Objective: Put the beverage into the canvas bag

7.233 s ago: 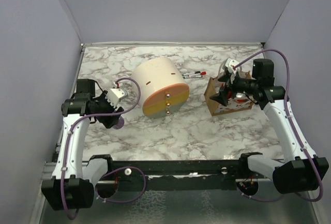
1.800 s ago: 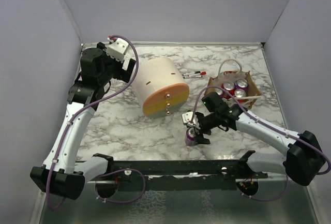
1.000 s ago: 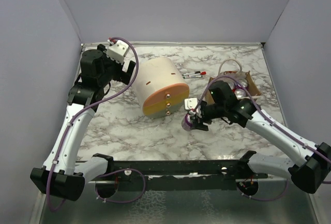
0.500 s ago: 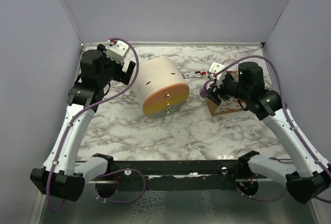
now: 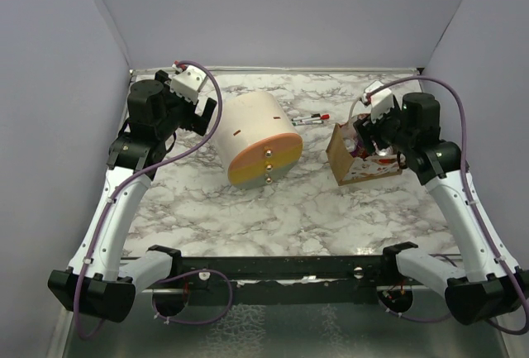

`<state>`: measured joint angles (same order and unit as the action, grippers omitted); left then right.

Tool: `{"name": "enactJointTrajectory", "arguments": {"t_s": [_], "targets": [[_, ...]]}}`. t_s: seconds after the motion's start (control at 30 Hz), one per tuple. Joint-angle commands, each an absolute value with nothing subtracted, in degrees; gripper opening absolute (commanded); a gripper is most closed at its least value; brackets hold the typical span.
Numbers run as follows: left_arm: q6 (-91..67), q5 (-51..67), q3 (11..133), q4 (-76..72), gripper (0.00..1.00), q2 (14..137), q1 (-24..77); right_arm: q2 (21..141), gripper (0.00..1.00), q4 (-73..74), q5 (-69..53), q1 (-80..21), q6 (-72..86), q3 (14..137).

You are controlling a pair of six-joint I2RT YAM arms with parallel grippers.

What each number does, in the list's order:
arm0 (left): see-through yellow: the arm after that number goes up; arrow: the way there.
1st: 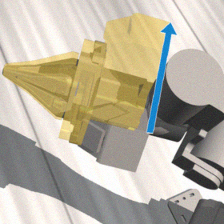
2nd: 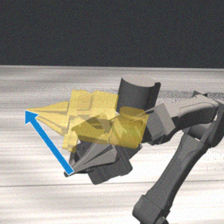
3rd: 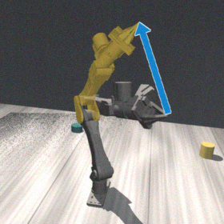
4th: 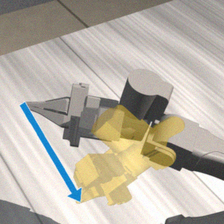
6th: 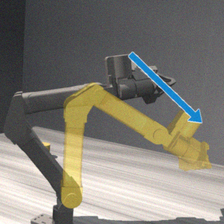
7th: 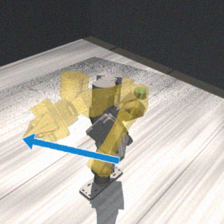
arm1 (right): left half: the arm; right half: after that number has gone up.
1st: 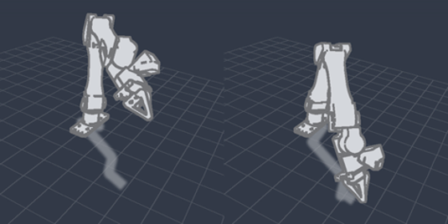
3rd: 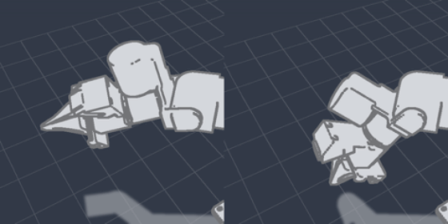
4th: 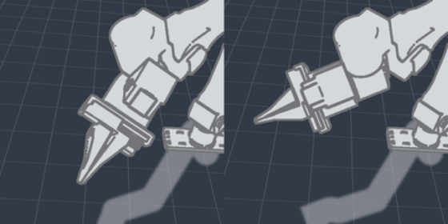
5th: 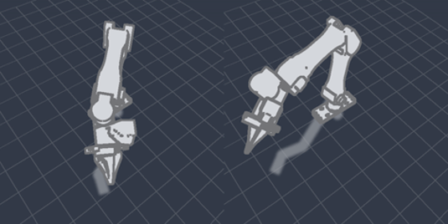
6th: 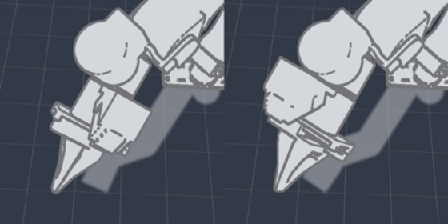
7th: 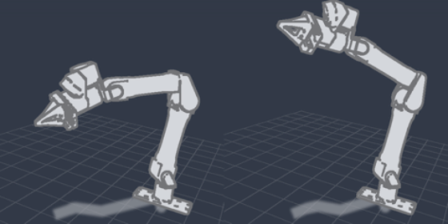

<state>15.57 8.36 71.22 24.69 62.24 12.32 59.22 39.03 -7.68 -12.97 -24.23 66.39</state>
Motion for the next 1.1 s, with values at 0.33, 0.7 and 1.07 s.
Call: {"name": "enactJointTrajectory", "arguments": {"t_s": [0.33, 0.7, 1.07], "targets": [[16.6, 9.3, 71.3, 24.4, 0.99, 60.5, 11.9, 64.9, 0.36, 41.1, -10.9, -12.8, -23.7, 68.6], [17.0, 10.3, 71.1, 24.6, 0.99, 60.4, 12.0, 65.6, 0.34, 45.7, -16.0, -10.7, -23.1, 68.4], [17.0, 11.6, 71.0, 25.1, 0.99, 60.1, 11.9, 69.1, 0.31, 47.5, -20.3, -8.5, -22.3, 69.4]]}}
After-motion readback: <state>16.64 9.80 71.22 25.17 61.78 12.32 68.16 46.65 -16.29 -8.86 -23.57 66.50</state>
